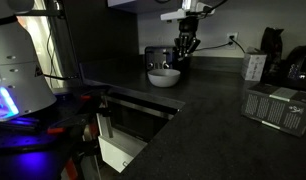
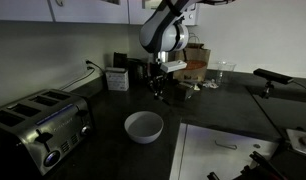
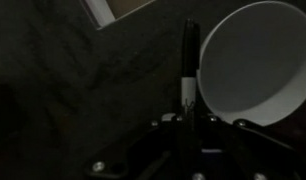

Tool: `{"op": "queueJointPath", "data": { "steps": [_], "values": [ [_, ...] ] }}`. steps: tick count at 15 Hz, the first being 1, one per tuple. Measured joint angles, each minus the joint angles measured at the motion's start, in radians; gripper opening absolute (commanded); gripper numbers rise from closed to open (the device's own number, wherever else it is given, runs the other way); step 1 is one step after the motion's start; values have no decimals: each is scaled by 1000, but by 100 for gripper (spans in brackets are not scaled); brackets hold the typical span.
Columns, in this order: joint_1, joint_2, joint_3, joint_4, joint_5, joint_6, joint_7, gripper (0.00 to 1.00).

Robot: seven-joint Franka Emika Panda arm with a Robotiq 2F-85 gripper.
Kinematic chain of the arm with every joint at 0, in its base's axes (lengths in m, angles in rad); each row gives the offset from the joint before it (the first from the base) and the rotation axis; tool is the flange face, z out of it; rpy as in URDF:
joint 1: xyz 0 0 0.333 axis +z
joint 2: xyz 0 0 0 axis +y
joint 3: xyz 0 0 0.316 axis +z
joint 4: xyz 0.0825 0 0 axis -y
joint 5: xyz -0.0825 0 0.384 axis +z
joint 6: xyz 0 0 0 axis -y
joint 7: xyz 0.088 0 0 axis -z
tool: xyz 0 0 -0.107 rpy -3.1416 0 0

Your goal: Remove the marker from the bowl.

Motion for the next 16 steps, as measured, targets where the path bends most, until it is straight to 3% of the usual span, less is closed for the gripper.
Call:
{"op": "queueJointPath", "data": {
  "steps": [6, 13, 14, 16],
  "values": [
    [-46, 55, -113, 27, -2, 35, 118, 3],
    [-113, 168, -177, 116, -5, 38, 205, 3],
    [-109, 189, -182, 138, -18, 38, 225, 14],
    [-92, 222, -187, 171, -51, 38, 274, 14]
  ]
}}
